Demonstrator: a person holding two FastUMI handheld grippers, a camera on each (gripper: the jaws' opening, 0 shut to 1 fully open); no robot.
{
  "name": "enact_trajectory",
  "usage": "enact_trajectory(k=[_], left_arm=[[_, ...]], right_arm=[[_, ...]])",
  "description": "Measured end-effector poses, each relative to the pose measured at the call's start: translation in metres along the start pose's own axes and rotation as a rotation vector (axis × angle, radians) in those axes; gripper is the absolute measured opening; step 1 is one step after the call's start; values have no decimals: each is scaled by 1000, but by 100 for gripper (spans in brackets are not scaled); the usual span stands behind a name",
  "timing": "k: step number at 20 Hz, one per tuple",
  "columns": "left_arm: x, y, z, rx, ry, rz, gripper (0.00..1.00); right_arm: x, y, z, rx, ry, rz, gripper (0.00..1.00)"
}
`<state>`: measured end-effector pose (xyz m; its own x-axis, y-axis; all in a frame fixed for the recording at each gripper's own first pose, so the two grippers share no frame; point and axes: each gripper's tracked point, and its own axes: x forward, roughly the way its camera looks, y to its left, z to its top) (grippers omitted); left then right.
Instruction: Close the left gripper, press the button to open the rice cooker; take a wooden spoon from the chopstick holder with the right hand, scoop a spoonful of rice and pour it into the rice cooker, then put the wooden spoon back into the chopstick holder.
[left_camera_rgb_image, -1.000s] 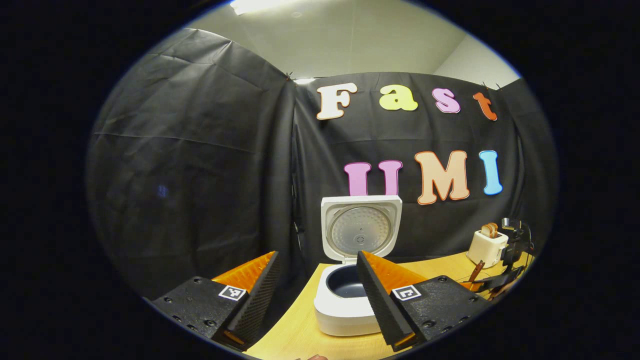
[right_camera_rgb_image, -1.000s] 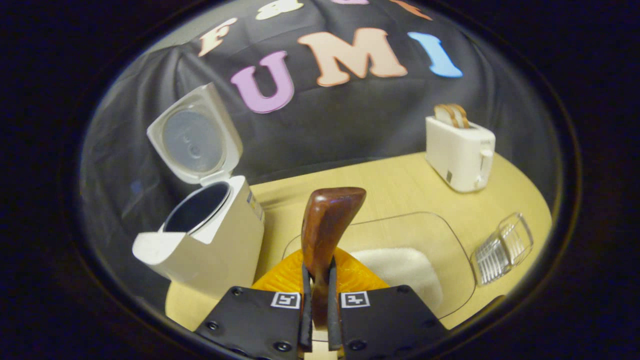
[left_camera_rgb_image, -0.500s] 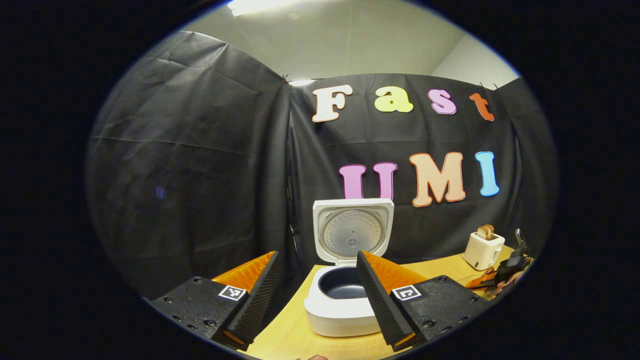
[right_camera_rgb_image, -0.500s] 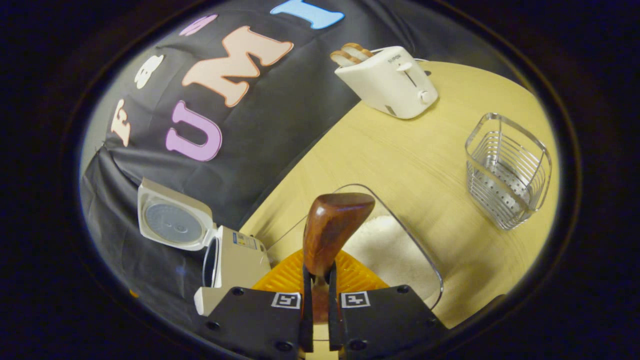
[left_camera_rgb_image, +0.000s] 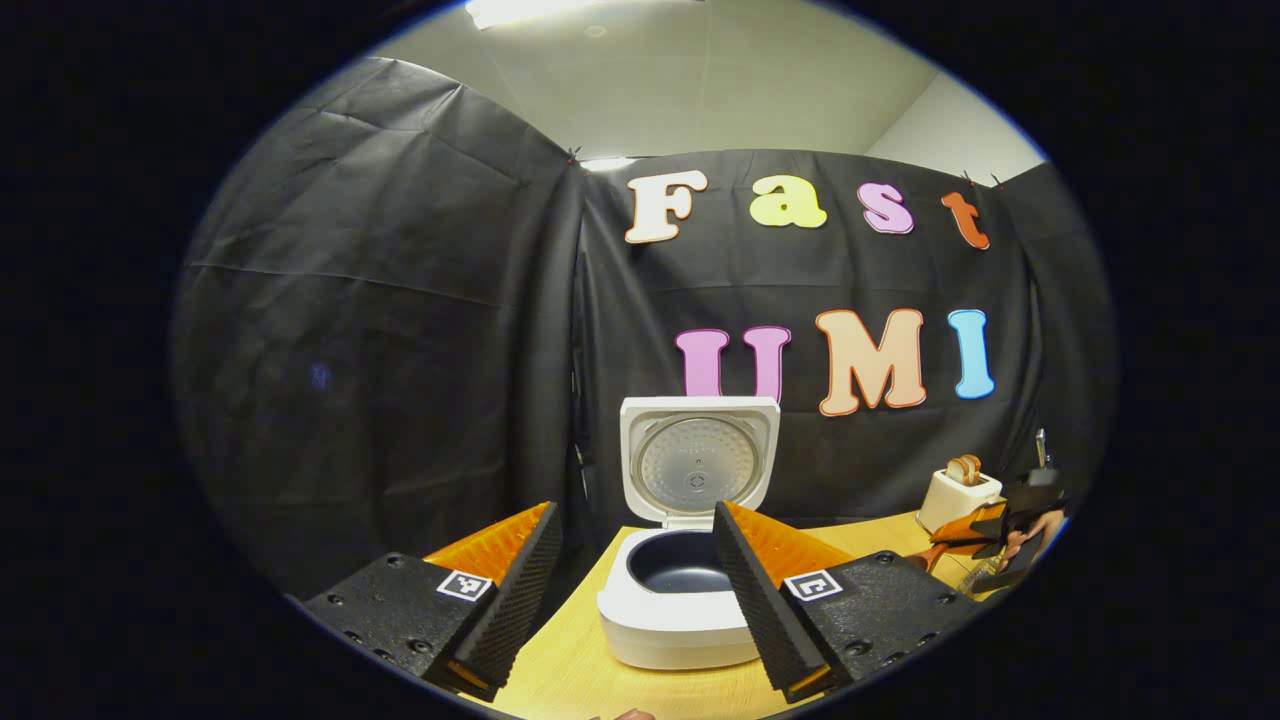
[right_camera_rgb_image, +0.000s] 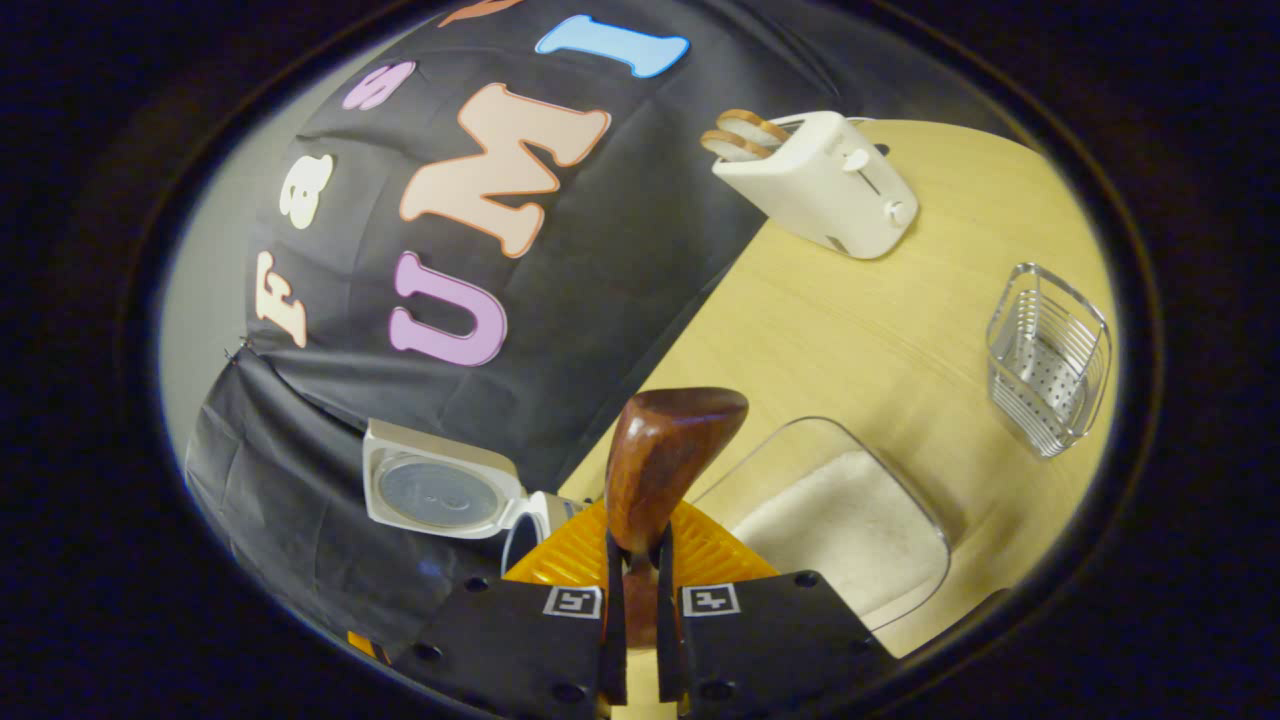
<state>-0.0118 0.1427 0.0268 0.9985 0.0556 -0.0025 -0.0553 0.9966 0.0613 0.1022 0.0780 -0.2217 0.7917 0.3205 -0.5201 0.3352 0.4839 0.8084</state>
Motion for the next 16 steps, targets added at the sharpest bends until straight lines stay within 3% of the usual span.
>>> enact_trajectory(k=[8, 10, 16], left_arm=[[-14, 36, -7, -28, 5, 47, 89], [-20, 48, -9, -31, 8, 64, 92], [-39, 87, -17, -33, 17, 126, 90]], right_arm=[[12, 106, -29, -26, 38, 150, 17], [24, 124, -40, -55, 41, 163, 13], [67, 169, -82, -130, 84, 183, 13]])
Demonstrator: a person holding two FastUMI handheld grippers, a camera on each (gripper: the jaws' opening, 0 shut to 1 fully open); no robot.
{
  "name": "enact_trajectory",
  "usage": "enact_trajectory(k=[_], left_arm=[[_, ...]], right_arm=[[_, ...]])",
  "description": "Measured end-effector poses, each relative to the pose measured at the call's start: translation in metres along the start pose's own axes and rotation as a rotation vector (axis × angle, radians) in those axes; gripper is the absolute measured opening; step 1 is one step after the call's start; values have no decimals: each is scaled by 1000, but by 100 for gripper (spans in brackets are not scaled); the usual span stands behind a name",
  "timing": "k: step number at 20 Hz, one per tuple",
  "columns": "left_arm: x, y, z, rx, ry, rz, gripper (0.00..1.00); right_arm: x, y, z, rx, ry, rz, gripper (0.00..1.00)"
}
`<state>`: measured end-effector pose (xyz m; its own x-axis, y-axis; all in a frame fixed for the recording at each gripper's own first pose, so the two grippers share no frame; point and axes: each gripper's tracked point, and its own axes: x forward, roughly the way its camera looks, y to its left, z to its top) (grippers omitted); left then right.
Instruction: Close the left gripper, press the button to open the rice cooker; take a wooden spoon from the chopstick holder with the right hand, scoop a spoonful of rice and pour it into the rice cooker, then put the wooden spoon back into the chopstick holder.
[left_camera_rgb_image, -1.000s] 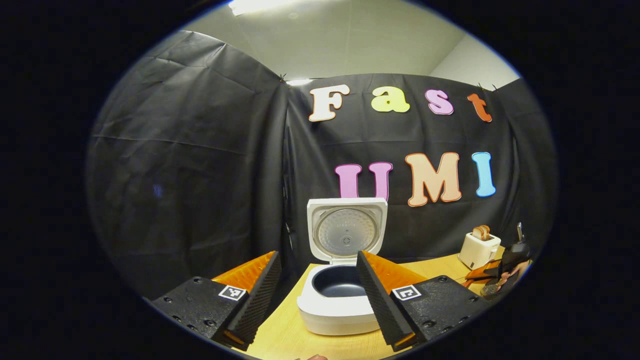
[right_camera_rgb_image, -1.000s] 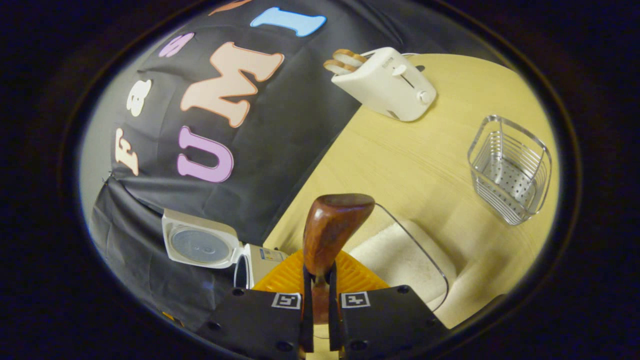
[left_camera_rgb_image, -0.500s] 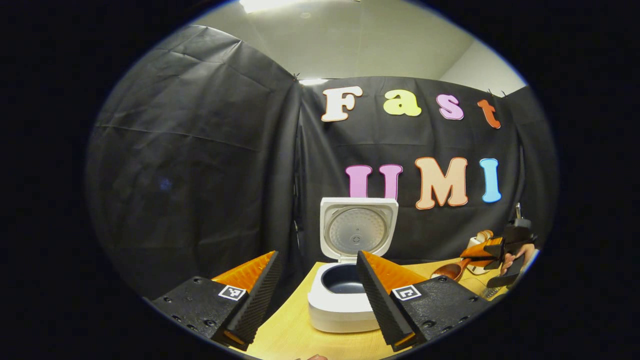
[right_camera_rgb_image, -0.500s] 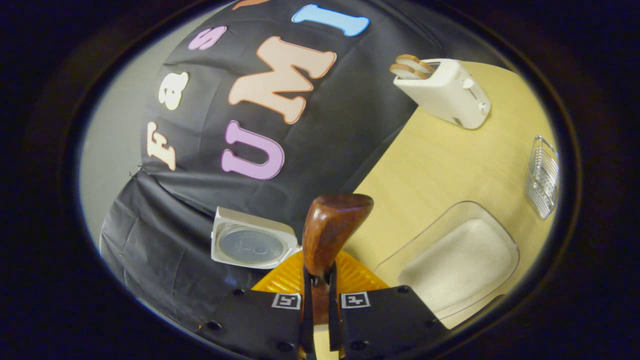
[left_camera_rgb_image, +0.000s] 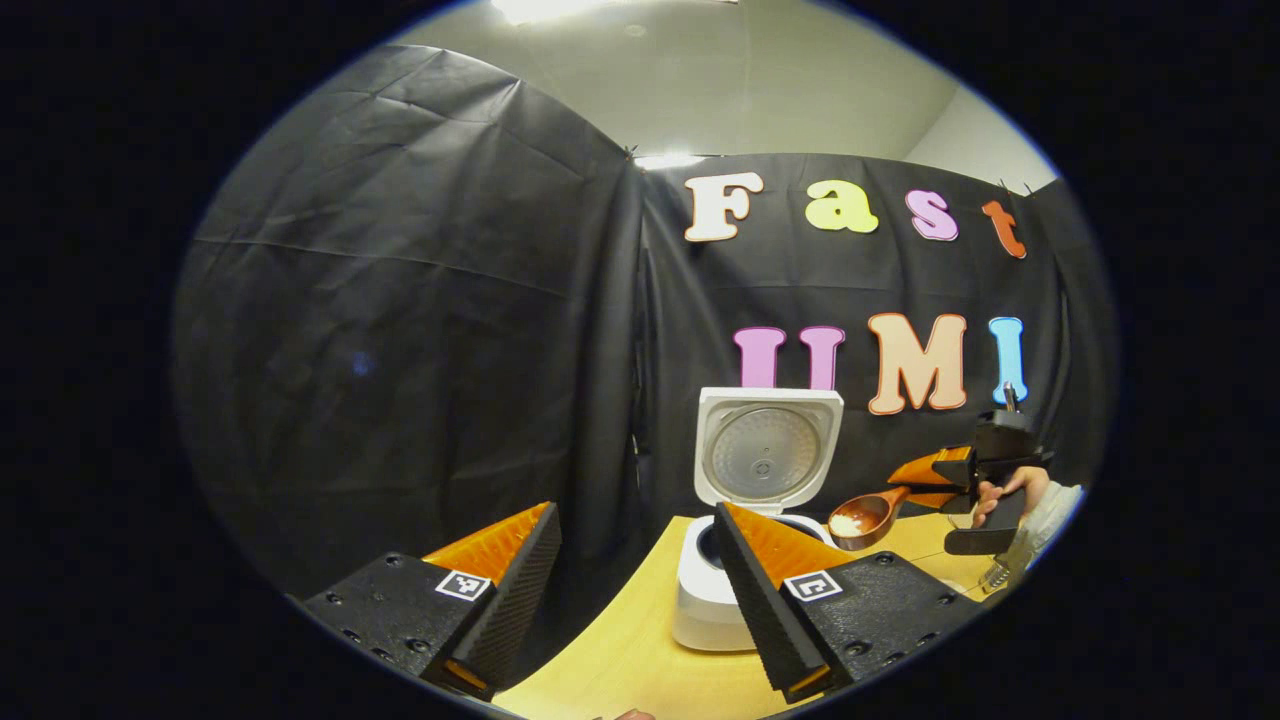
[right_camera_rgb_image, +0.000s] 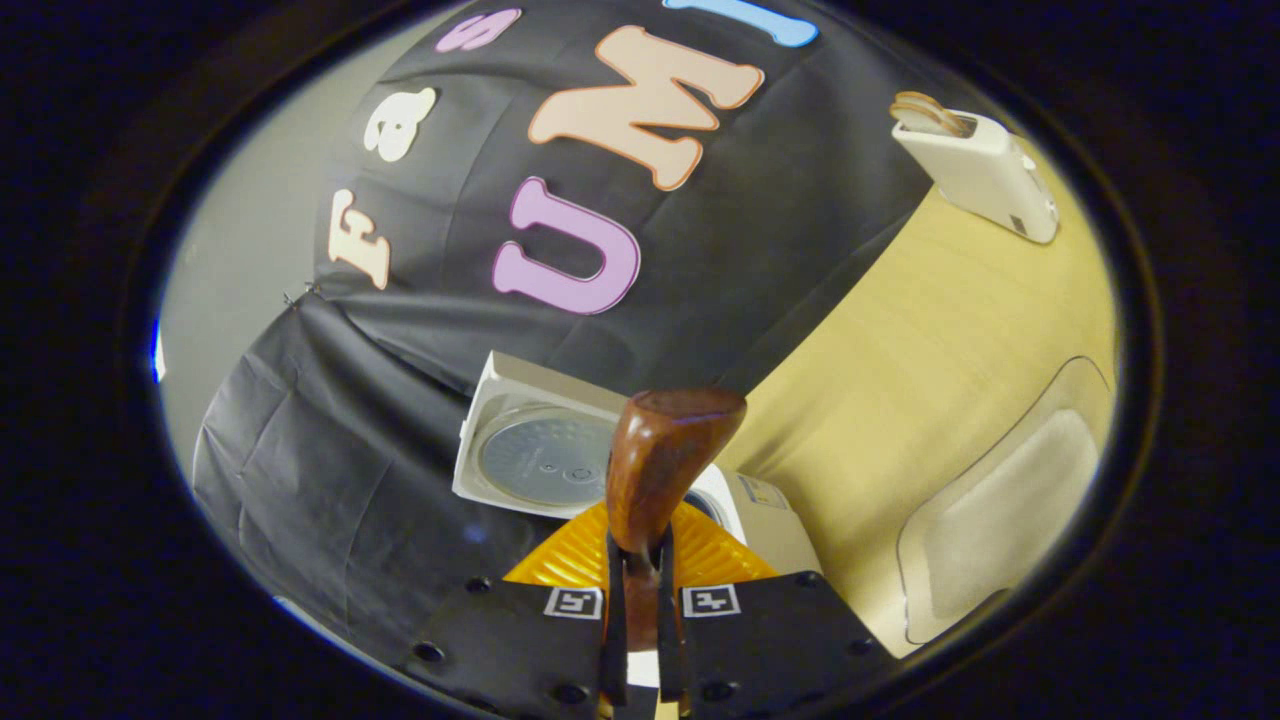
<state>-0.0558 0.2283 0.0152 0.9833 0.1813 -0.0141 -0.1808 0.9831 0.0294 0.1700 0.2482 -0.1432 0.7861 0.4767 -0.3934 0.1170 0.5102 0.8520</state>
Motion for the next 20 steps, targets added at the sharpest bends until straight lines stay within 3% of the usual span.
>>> enact_trajectory(k=[10, 11, 12, 15, 18, 20], left_arm=[[-13, 55, -16, -22, 31, 82, 89], [-13, 58, -16, -25, 31, 86, 96], [-13, 59, -17, -27, 32, 91, 97], [-14, 65, -21, -29, 31, 103, 89], [-15, 68, -26, -40, 39, 107, 97], [-13, 64, -29, -51, 43, 104, 93]], right_arm=[[86, 34, -62, -276, 79, -33, 13], [91, 33, -66, -318, 78, -42, 13], [95, 31, -68, -364, 75, -55, 15], [96, 26, -75, -510, 75, -83, 17], [96, 29, -76, -658, 55, -85, 13], [95, 33, -77, -781, 45, -76, 15]])
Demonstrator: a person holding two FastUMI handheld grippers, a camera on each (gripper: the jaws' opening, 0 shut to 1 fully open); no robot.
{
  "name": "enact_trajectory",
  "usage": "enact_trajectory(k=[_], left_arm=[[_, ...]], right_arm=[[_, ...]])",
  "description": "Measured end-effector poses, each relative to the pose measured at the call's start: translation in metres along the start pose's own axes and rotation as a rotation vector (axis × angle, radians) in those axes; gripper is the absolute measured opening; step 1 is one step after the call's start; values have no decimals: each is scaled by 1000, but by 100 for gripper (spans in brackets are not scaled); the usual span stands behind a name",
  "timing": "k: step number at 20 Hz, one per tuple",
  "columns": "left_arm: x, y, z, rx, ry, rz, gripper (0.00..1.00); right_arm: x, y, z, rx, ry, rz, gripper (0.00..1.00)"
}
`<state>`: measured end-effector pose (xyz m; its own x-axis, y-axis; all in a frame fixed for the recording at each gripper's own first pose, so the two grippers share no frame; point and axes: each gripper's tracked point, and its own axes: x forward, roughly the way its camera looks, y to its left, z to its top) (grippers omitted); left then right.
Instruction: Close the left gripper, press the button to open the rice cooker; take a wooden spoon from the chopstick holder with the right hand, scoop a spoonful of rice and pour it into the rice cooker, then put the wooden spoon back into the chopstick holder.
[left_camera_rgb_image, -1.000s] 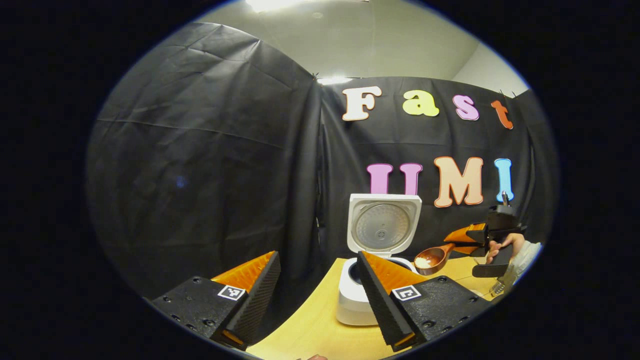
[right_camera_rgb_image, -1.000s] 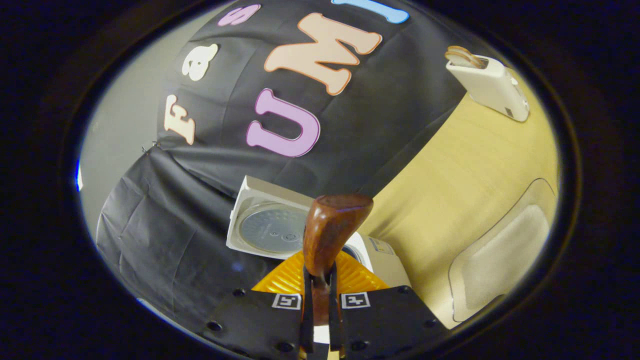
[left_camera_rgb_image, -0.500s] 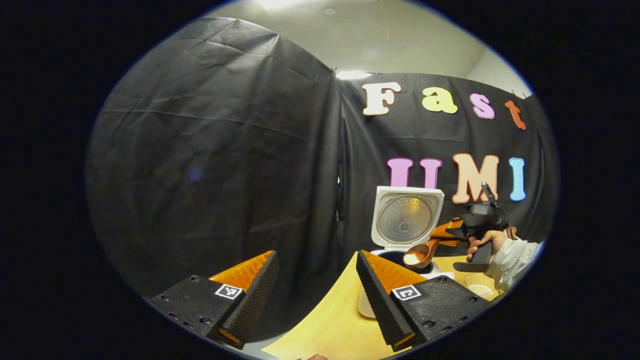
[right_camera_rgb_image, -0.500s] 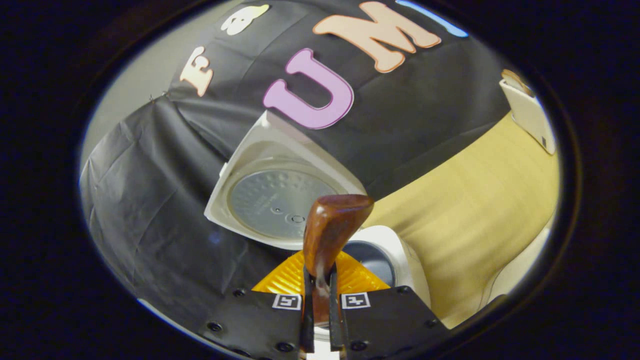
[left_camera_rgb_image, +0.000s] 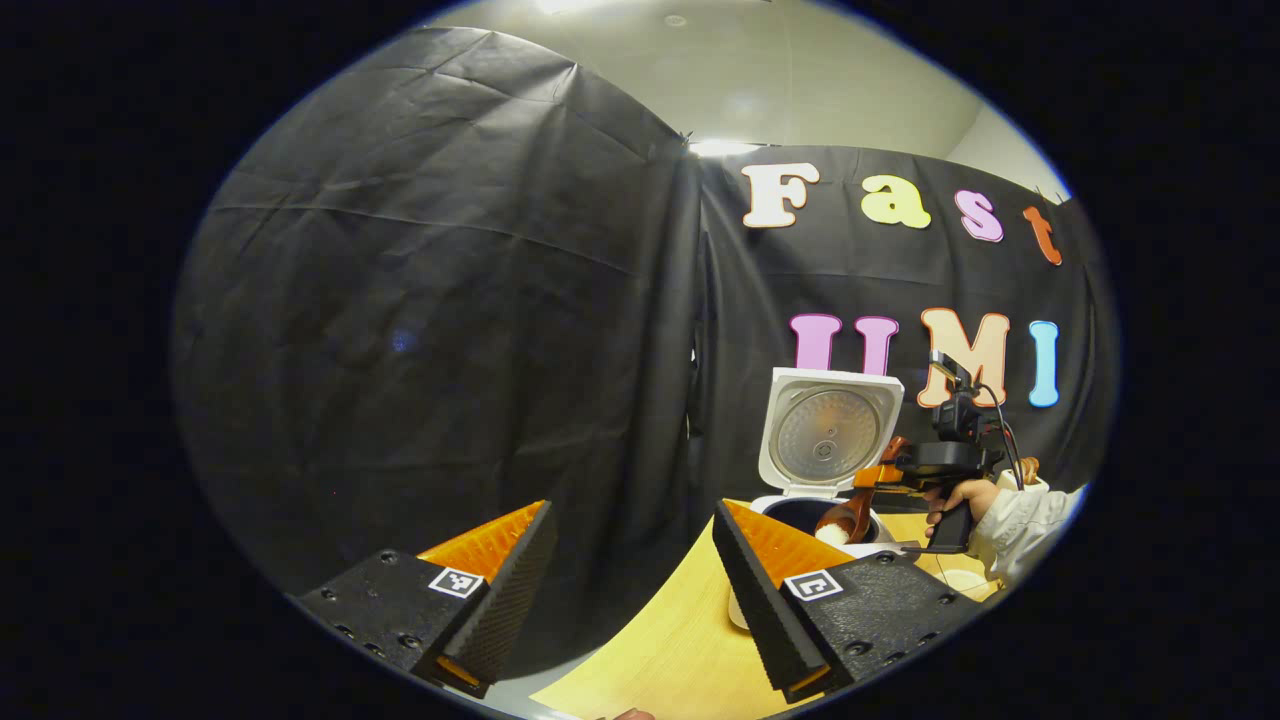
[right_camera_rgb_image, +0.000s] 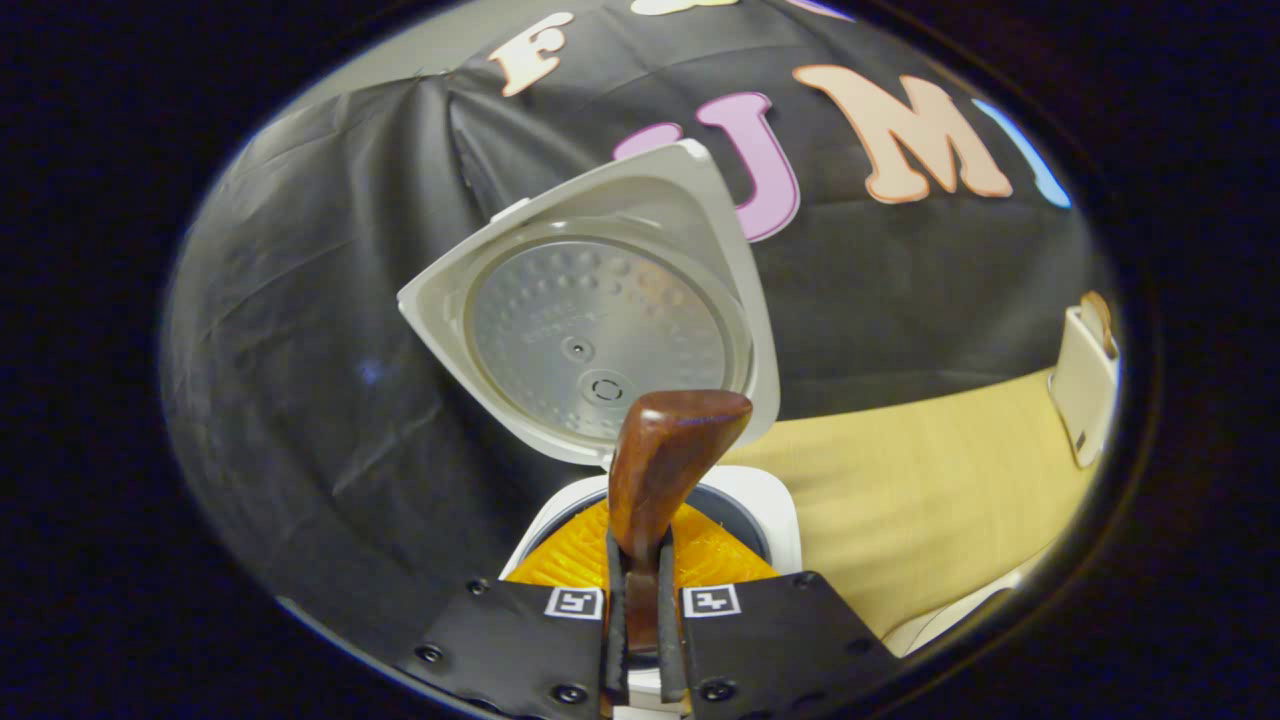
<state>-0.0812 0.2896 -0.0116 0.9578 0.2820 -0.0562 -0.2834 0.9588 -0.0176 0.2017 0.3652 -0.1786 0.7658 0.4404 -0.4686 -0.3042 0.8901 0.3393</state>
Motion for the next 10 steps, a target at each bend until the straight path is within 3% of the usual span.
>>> enact_trajectory(k=[3, 4, 10], left_arm=[[2, -5, 1, -7, -4, -8, 93], [2, -8, 2, -10, -10, -13, 89], [1, -11, 3, -27, -21, -18, 93]], right_arm=[[-4, 4, 8, -219, -43, -13, 12], [-4, 6, 13, -284, -60, -16, 13], [-21, 27, 33, -567, -162, 2, 13]])
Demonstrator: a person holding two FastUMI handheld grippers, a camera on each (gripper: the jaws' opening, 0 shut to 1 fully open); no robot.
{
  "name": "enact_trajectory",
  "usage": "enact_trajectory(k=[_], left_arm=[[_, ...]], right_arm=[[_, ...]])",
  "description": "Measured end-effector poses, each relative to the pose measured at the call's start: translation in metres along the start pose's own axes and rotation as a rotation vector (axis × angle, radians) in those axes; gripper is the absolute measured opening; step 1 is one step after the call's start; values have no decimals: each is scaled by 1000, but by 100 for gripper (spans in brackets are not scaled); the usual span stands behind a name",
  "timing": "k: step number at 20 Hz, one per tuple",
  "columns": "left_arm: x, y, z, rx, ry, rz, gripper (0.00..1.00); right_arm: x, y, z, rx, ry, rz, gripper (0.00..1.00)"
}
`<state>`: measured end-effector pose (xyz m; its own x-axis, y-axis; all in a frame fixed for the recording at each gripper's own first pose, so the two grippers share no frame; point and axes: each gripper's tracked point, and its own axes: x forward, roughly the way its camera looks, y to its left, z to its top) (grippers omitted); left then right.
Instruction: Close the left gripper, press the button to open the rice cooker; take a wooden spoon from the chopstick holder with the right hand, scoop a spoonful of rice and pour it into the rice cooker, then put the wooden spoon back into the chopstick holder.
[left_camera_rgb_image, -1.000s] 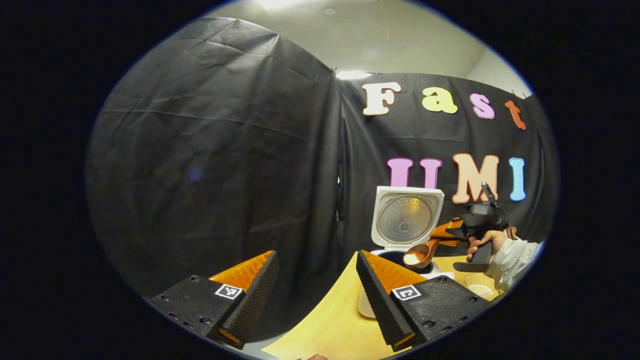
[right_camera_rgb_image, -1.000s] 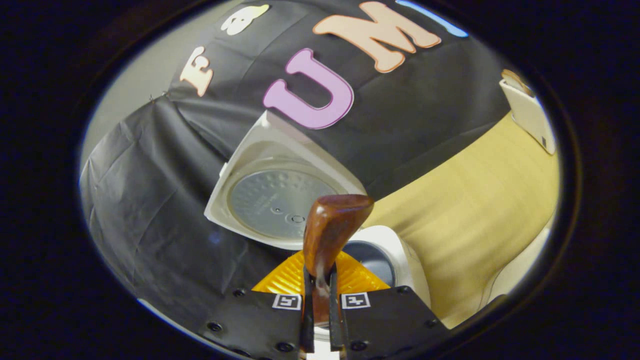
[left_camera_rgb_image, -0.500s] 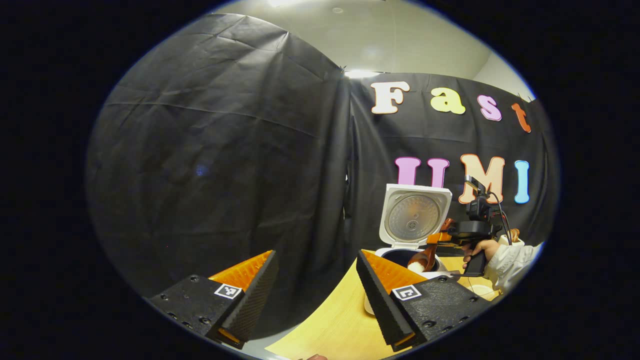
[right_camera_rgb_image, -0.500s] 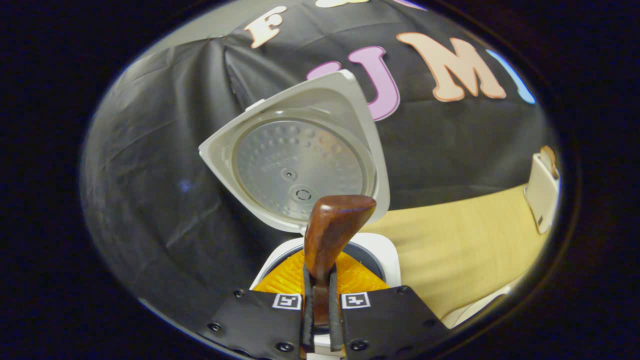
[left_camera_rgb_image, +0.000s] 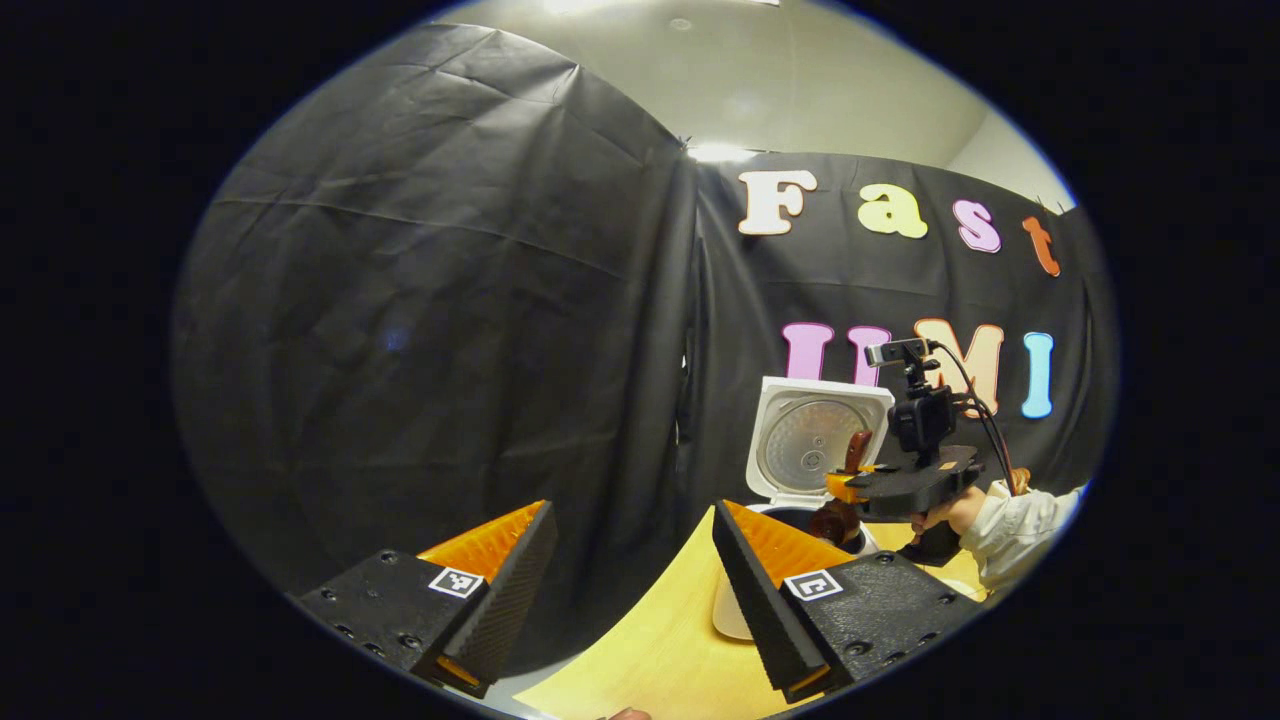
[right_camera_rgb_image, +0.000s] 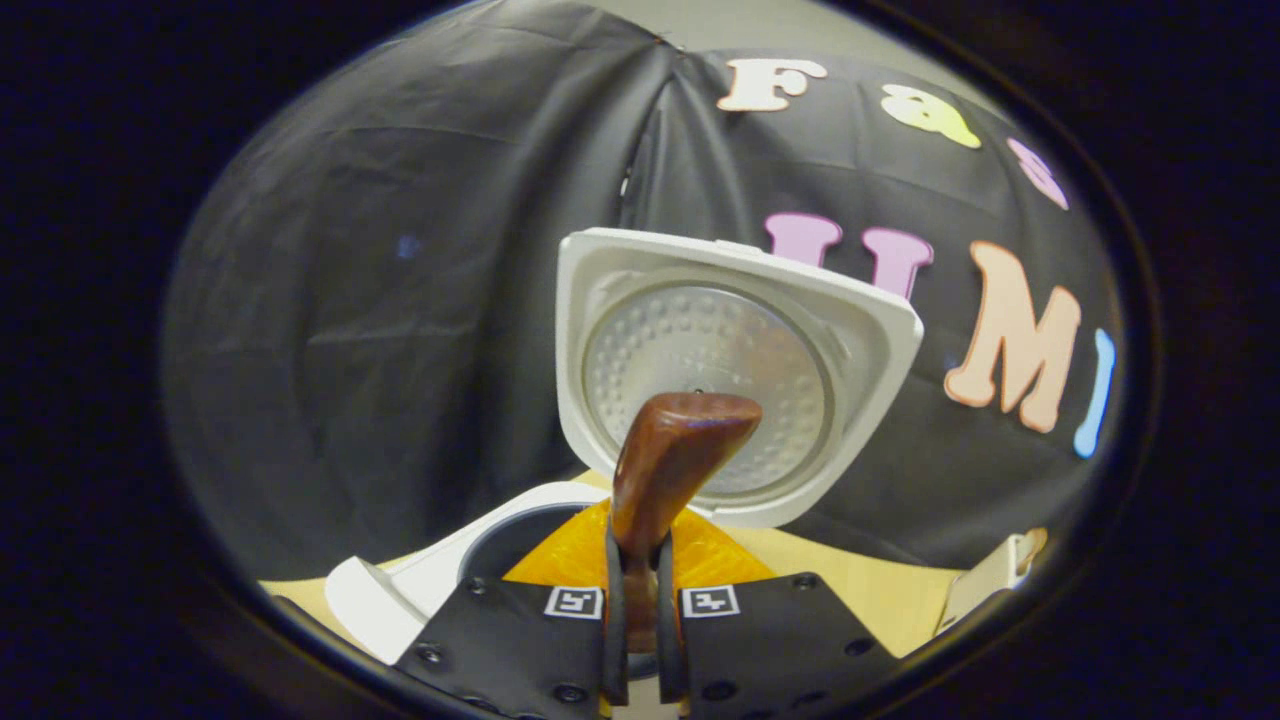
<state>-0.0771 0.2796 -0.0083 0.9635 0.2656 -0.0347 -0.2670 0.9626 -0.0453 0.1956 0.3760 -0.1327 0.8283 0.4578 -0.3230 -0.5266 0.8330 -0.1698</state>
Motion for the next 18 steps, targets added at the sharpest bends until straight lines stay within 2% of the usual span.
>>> enact_trajectory(k=[1, 7, 9, 11, 14, 15, 17, 18], left_arm=[[1, 0, 0, -3, -1, 0, 89], [-1, -3, 5, -5, -18, -1, 89], [-1, -4, 6, -7, -23, -5, 89], [-2, -5, 7, -6, -26, -13, 89], [-1, -8, 8, 1, -34, -30, 89], [-1, -9, 8, 4, -33, -38, 97], [-2, -12, 8, 7, -33, -56, 96], [-3, -13, 9, 8, -37, -68, 93]], right_arm=[[0, 1, 7, -33, -22, -1, 13], [-11, 7, 37, -237, -141, -14, 13], [-15, 11, 46, -271, -183, -3, 16], [-20, 14, 48, -232, -175, 26, 14], [-31, 5, 56, -88, -168, 54, 14], [-35, -3, 59, -41, -165, 53, 14], [-44, -20, 61, 46, -151, 52, 14], [-50, -29, 62, 84, -146, 51, 15]])
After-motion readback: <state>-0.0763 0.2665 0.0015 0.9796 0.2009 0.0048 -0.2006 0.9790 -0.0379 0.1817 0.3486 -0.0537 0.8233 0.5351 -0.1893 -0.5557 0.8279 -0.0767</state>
